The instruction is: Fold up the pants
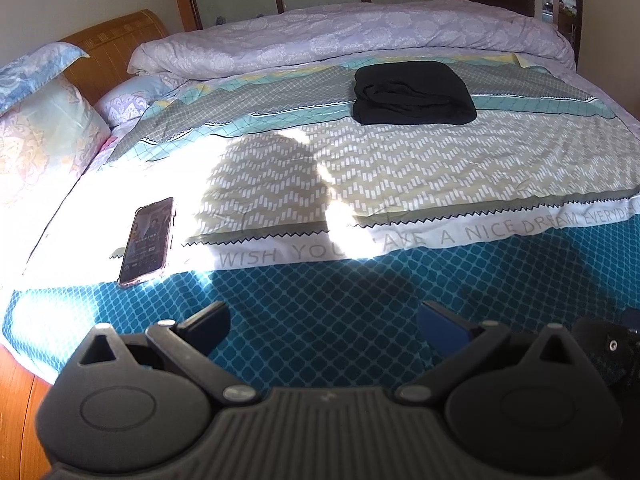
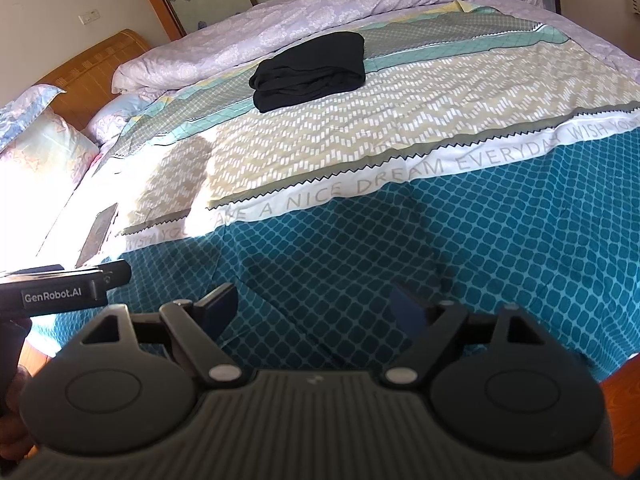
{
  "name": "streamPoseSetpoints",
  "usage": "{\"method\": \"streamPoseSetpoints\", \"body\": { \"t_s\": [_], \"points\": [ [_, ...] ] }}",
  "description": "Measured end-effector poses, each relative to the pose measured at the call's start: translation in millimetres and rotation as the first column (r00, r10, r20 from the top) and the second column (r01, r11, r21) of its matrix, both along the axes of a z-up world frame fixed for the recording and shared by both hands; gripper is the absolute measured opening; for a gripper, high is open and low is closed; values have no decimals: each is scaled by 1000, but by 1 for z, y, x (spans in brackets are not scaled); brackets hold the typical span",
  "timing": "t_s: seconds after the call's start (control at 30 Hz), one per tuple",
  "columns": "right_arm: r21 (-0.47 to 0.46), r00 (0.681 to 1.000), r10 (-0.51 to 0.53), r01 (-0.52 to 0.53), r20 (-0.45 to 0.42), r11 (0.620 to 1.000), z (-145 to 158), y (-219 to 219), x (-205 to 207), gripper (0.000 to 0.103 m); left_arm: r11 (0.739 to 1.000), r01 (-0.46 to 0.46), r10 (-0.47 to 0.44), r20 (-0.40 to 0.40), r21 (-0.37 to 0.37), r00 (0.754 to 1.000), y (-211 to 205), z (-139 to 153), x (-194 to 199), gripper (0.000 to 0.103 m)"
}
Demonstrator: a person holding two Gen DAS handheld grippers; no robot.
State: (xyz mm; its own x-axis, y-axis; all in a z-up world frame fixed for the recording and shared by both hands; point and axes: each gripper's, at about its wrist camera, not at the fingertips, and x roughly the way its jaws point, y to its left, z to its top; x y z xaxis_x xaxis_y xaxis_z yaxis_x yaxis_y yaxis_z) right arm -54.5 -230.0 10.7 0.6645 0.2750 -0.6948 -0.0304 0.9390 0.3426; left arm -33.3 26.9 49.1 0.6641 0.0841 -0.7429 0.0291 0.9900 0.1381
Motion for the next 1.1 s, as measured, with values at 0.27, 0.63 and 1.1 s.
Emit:
{"method": "streamPoseSetpoints", "body": {
  "t_s": [0.27,0.63,1.1],
  "points": [
    [1,1000,-5,5,-6,1000,-2,-1,1,86,994,23,-27,-37,-111,999,5,1,0,103],
    [2,1000,-6,6,-9,1000,-2,-1,2,86,995,31,-35,-45,-91,998,1,0,0,103],
    [-1,1000,-5,5,-10,1000,-3,-1,3,86,994,67,-70,-29,-89,997,-3,0,-3,103]
  ]
}}
